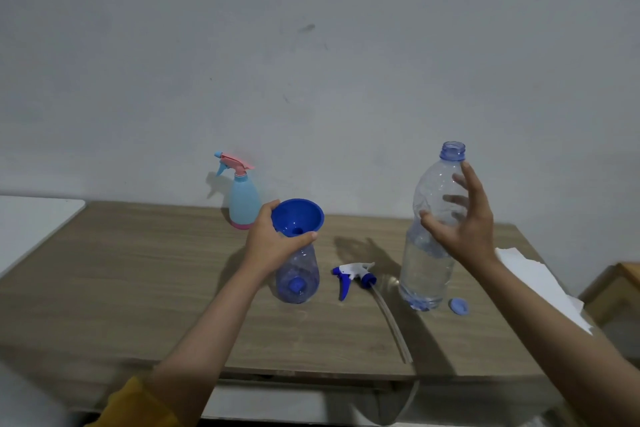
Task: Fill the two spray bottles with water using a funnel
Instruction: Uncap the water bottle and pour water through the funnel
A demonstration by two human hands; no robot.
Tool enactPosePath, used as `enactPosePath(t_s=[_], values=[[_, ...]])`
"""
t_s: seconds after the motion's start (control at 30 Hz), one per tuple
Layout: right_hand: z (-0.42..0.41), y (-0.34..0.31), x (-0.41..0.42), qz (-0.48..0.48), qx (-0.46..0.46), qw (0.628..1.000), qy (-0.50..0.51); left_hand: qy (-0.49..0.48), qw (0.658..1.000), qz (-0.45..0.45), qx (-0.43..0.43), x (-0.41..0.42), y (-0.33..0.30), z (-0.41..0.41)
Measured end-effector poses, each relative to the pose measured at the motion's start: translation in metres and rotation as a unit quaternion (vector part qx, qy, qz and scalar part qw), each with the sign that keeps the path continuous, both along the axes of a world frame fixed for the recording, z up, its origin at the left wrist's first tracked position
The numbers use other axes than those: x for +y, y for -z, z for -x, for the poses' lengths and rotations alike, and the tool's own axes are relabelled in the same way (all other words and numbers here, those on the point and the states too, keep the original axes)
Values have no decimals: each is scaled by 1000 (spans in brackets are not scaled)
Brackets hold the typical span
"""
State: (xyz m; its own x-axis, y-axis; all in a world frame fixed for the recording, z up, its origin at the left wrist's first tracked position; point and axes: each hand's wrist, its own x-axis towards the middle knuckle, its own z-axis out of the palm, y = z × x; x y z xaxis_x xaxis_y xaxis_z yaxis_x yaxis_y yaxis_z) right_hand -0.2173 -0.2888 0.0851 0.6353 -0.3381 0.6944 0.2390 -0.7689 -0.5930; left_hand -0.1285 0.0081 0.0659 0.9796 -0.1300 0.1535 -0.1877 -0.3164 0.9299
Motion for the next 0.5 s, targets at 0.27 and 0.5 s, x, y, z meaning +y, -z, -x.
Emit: enactPosePath(t_s=[0.27, 0.5], values=[[3, 14, -4, 39, -20, 998, 48, 9, 1000, 14, -8, -2, 3, 6], [5, 15, 47, 203, -161, 945, 199, 31, 999, 27, 6, 2, 8, 13]])
